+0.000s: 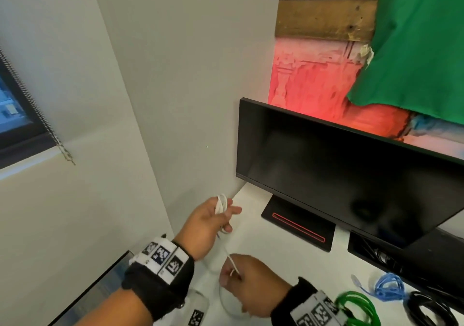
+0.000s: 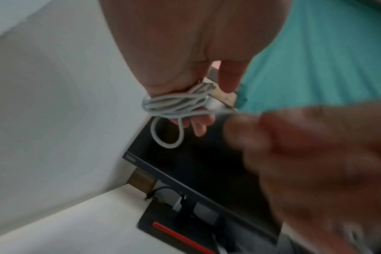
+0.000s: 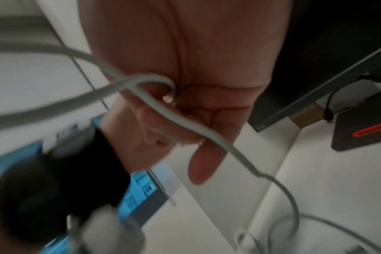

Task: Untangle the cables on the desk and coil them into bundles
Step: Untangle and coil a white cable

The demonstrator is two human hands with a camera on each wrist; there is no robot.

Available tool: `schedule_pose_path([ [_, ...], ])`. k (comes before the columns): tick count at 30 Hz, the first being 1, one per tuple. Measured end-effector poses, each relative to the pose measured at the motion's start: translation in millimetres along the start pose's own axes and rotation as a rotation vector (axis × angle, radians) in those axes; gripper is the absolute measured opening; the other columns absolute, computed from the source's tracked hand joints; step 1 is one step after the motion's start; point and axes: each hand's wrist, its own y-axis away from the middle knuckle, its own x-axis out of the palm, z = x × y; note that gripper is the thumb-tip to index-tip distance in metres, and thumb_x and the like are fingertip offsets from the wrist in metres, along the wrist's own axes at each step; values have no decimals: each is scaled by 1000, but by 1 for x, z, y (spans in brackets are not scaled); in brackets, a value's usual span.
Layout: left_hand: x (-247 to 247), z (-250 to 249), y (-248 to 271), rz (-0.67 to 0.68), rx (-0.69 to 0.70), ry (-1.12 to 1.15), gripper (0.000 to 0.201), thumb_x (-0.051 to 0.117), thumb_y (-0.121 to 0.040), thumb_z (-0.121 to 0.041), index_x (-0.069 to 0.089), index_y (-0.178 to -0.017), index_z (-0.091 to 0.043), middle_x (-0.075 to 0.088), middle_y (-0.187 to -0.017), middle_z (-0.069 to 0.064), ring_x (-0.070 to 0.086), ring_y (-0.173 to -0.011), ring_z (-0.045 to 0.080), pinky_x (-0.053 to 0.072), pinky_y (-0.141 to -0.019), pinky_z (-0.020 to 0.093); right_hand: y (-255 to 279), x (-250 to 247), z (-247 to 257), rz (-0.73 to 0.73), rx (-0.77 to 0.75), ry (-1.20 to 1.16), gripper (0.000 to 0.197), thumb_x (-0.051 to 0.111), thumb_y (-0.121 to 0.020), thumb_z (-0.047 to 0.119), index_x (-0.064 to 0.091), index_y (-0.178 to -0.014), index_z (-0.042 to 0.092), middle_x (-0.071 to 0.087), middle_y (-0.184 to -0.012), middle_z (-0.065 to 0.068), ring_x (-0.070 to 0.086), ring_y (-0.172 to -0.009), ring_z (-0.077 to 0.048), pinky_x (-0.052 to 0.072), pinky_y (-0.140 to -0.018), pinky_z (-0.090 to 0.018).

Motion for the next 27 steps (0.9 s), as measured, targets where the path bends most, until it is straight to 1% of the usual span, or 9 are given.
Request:
schedule_pose_path([
  [4,1,23,15,233,156,-457,35,46,-94,-46,58,-104,-14,69,-90,2,63,-81,16,51,-80,35,19,-36,21,-10,5,-90,19,58,-92,32,60,-82,17,57,-60,4,61,-50,-10,46,-47,-19],
  [8,-7,14,19,380,264,-841,46,48,-78,-75,47,-82,-30,51,-65,-6,50,-58,3,38,-56,22,21,-68,14,108,11,-190,16,67,-87,33,71,-91,18,59,-56,7,57,-48,-12,47,-53,-25],
  [10,-14,10,12,339,234,-978,48,54,-77,-73,50,-82,-26,56,-67,-4,53,-60,5,45,-58,29,19,-79,-4,133,47,-470,38,69,-83,48,74,-95,12,53,-52,0,44,-38,-13,37,-45,-25],
  [14,-54,4,-8,25,127,-1163,45,52,-92,-55,52,-74,-13,59,-67,4,59,-67,21,48,-67,35,24,-114,-56,28,44,-1048,83,58,-83,72,66,-112,-5,37,-56,2,30,-38,-7,32,-38,-18],
  [16,-69,6,-10,9,54,-1106,47,54,-92,-53,50,-67,-13,54,-60,0,54,-58,13,45,-59,29,25,-128,-73,-204,23,-859,68,73,-76,66,72,-103,4,35,-56,5,29,-44,-9,31,-41,-20],
  [19,-61,4,-1,210,-75,-870,45,63,-87,-51,52,-59,-17,47,-51,-6,42,-44,4,36,-48,18,14,-125,-83,-628,87,-310,22,68,-84,49,75,-88,28,58,-54,11,52,-46,-8,39,-49,-22],
  [22,-40,-11,13,456,-190,-479,20,69,-73,-34,65,-61,-19,51,-57,11,43,-43,10,38,-52,21,-8,-110,-86,-908,117,-275,14,65,-91,41,68,-81,33,70,-72,11,68,-64,-3,47,-57,-21],
  [25,-26,-26,26,584,-210,15,17,68,-71,-22,65,-70,-5,43,-47,5,36,-40,13,43,-55,26,-24,-90,-92,-948,218,-225,31,60,-94,45,61,-72,23,64,-69,3,65,-67,-14,46,-57,-26],
  [27,-17,-34,28,518,-150,332,21,74,-67,-16,67,-78,1,45,-49,7,40,-42,18,47,-58,31,-30,-66,-90,-780,248,-104,40,59,-96,43,54,-63,20,55,-62,5,55,-65,-19,41,-58,-28],
])
